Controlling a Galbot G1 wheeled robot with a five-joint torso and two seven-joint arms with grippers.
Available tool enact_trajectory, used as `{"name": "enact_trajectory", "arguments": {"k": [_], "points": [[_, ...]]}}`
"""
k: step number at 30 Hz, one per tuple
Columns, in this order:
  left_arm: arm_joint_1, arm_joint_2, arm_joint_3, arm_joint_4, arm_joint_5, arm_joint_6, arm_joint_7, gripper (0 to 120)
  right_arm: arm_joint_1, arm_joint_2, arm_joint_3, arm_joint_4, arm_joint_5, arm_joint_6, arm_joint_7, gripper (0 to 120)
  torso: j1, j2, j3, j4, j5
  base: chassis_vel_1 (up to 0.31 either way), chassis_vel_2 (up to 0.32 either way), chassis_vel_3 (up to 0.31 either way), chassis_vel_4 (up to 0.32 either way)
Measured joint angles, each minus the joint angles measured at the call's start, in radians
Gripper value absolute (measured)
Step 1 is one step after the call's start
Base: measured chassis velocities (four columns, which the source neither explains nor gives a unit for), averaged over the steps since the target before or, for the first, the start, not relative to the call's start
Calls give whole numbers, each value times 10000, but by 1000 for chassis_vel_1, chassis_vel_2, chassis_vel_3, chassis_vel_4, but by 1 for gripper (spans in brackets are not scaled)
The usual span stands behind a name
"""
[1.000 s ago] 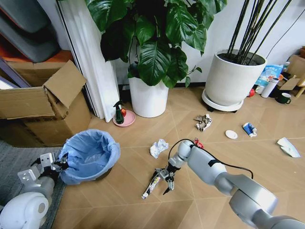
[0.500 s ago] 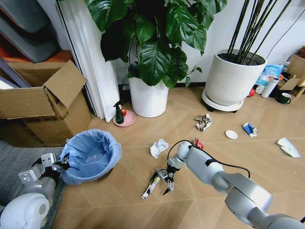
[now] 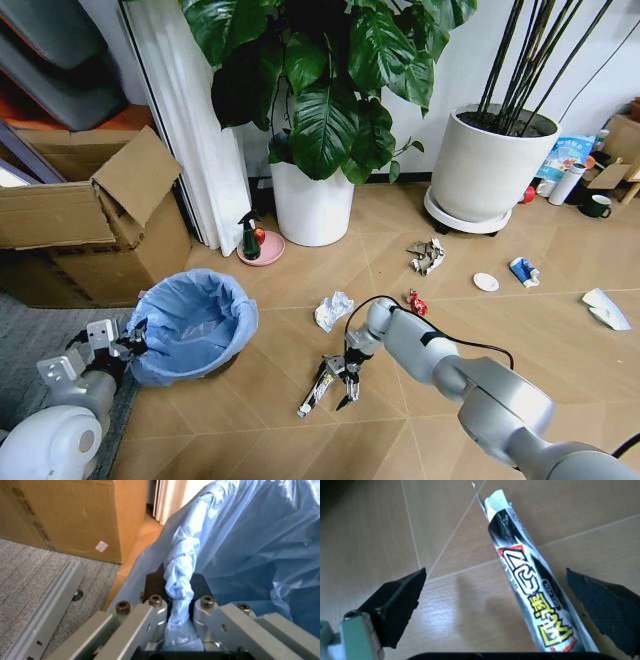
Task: Pick up the trash bin and place the garbage on the floor into it.
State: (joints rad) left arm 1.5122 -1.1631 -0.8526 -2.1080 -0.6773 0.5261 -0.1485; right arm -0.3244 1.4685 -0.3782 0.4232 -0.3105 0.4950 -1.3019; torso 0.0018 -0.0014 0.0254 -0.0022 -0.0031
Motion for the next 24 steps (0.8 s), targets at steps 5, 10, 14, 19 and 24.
{"name": "enact_trajectory", "arguments": {"k": [5, 10, 14, 19, 24], "points": [[-7, 67, -2, -61, -76, 8, 0, 1, 1, 35, -166, -116, -5, -130, 7, 89, 0, 0, 0, 0, 0, 0, 0, 0, 0], [9, 99, -78, -108, -153, 12, 4, 1, 2, 147, -329, -422, -26, -272, 186, 68, 0, 0, 0, -1, 0, 0, 0, 0, 0], [33, 99, -86, -147, -155, 12, 6, 1, 12, 188, -380, -424, -42, -307, 273, 54, 0, 0, 0, 1, 0, 0, 0, 0, 0], [44, 85, -100, -213, -169, 12, 7, 1, 12, 181, -442, -406, -98, -314, 355, 38, 0, 0, 0, 0, 0, 0, 0, 0, 0], [71, 78, -162, -277, -197, 12, 10, 1, -84, 136, -501, -364, -123, -314, 367, 18, 0, 0, -1, 0, 0, 0, 0, 0, 0]]}}
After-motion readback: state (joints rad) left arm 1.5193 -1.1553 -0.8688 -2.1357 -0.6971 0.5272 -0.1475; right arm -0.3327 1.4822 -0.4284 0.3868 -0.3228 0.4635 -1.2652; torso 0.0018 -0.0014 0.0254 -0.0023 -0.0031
